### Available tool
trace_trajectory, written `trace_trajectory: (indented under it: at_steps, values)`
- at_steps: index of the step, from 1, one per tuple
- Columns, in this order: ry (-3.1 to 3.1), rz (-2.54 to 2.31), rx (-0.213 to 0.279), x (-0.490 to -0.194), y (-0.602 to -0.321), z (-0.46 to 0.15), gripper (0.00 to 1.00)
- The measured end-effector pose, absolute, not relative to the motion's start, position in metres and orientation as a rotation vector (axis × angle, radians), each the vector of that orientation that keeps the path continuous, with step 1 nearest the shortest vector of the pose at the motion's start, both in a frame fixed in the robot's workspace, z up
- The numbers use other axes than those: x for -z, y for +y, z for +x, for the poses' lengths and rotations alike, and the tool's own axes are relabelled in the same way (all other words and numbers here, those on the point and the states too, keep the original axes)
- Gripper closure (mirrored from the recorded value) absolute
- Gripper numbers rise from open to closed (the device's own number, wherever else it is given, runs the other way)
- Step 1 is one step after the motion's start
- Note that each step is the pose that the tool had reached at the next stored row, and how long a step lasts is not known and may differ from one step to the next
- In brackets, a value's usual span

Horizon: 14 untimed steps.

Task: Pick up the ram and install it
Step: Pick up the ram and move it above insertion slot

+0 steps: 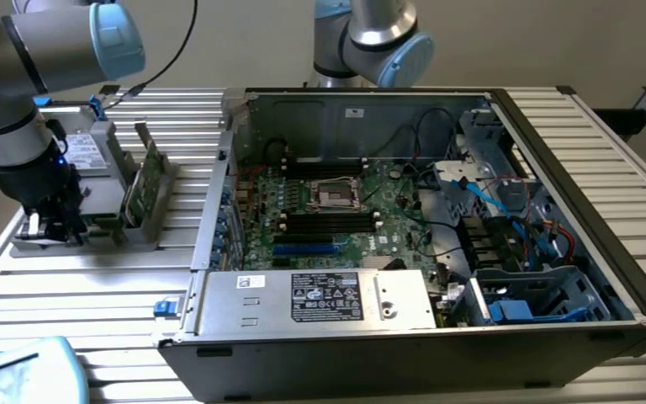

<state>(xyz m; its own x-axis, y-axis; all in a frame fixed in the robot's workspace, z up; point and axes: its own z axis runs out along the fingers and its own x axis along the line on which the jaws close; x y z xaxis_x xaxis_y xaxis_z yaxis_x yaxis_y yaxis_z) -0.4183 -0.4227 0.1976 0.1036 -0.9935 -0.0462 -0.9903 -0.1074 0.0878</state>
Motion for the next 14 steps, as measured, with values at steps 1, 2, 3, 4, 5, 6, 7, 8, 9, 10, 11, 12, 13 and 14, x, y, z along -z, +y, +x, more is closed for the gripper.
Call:
trace_trajectory:
  at_steps: [1,2,3,4,5,6,7,8,9,10,11,12,13,14]
  values:
    - [-2.077,2.306,0.145,-0.1976,-0.4227,-0.4183,0.69]
    - [-2.078,2.305,0.145,-0.1976,-0.4227,-0.4183,0.69]
    - [-2.08,2.304,0.146,-0.1974,-0.4227,-0.4183,0.69]
    - [-2.083,2.302,0.146,-0.1972,-0.4227,-0.4184,0.69]
    - [-2.086,2.3,0.147,-0.197,-0.4227,-0.4186,0.69]
    - [-2.089,2.299,0.149,-0.1969,-0.4227,-0.4187,0.69]
    - [-2.091,2.297,0.149,-0.1969,-0.4227,-0.4187,0.69]
    - [-2.093,2.296,0.15,-0.1968,-0.4227,-0.4187,0.69]
    - [-2.096,2.295,0.151,-0.1968,-0.4227,-0.4188,0.69]
    - [-2.098,2.294,0.152,-0.1967,-0.4227,-0.4187,0.69]
    - [-2.099,2.293,0.152,-0.1967,-0.4227,-0.4187,0.69]
    - [-2.099,2.293,0.152,-0.1967,-0.4227,-0.4187,0.69]
    - [-2.099,2.293,0.152,-0.1967,-0.4227,-0.4187,0.69]
    - [-2.1,2.292,0.152,-0.1968,-0.4227,-0.4188,0.69]
